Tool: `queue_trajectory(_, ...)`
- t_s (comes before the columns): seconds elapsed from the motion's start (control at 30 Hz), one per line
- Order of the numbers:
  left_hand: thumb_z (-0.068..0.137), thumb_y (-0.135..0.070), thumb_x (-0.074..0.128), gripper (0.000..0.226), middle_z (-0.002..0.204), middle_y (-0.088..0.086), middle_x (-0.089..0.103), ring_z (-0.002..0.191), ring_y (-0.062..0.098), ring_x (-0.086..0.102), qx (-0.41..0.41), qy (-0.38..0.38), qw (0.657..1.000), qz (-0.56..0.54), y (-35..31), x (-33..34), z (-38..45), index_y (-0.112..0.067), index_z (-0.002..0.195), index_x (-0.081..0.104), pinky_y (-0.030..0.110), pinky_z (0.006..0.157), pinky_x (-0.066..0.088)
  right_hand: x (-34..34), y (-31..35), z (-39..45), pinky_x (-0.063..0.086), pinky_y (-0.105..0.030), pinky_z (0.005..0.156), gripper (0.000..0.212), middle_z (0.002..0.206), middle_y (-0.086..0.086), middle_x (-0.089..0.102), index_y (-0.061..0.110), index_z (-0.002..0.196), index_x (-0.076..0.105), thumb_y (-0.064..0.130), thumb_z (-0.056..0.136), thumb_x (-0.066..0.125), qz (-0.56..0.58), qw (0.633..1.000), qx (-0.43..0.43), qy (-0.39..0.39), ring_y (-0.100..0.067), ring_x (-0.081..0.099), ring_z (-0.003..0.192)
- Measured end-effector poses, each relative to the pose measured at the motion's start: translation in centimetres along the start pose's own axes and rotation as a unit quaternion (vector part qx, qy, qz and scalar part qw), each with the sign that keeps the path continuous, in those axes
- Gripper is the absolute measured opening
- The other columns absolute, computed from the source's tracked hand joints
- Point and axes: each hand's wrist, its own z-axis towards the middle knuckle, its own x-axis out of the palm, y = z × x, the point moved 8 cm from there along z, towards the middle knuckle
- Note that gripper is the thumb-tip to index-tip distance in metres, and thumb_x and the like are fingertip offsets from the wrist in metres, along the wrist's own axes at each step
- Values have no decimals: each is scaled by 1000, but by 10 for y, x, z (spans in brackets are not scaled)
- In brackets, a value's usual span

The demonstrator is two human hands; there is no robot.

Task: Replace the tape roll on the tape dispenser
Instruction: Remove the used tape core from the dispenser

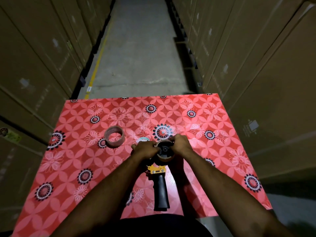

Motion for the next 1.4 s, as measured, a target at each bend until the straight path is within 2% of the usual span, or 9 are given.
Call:
queue_trajectory(0.17,82,-46,61,29,104,0,71,105,24,58,-18,-1,1000,-1,-1,0,1,-34,105,72,42,91,30,7,-8,-10,53,-34,77,20,115,-18,67,6,111,64,12,93,59,-4,997,73,-25,-34,67,106)
queue_trajectory(0.33,43,-58,68,43,82,3,74,84,28,72,-35,12,991,-125,21,16,32,-33,77,74,59,85,57,3,-3,-8,56,-38,82,26,115,-21,69,3,111,66,2,93,47,-9,996,64,-59,-35,68,106)
queue_trajectory(0.5,45,-60,61,45,90,4,72,97,28,68,-28,19,990,-139,18,16,24,-29,76,71,59,90,55,0,4,-5,61,-38,80,23,106,-21,73,4,103,72,0,89,54,-47,998,18,-45,-32,73,96)
queue_trajectory(0.73,64,-53,59,33,114,-2,72,116,24,61,-54,55,977,-199,19,15,9,-36,89,71,47,109,44,2,8,-12,54,-37,82,24,120,-22,67,1,115,64,4,94,53,-76,996,28,-24,-36,67,111)
queue_trajectory(0.9,76,-10,62,16,102,13,70,78,20,67,-97,15,923,-372,14,10,-18,-9,88,72,33,63,52,-1,12,-9,53,-34,77,29,115,-22,69,-1,112,68,-3,94,46,-95,994,12,-43,-34,69,106)
queue_trajectory(1.03,76,-10,61,20,109,15,70,73,20,64,-100,24,912,-397,15,12,-17,-9,92,72,32,58,52,1,14,-10,54,-39,82,31,115,-23,69,2,115,67,-1,92,47,-123,992,-15,-35,-37,68,108)
queue_trajectory(1.2,65,-14,60,81,106,19,60,38,10,53,-80,62,927,-360,21,22,1,15,138,42,21,42,41,5,9,-14,54,-38,88,43,121,-21,68,8,126,61,22,86,67,-76,996,-33,24,-37,66,112)
queue_trajectory(1.3,39,-19,66,95,83,18,57,38,19,52,-77,70,929,-356,39,33,33,18,125,48,29,46,45,14,10,-26,50,-31,87,67,129,-20,62,8,138,46,32,82,74,12,994,-71,77,-34,62,115)
queue_trajectory(1.4,24,-27,69,52,54,7,44,48,23,42,-82,128,907,-394,28,35,30,-6,68,52,33,52,36,23,9,-45,48,-28,93,103,133,-11,39,12,143,33,44,62,89,33,994,-81,63,-22,51,111)
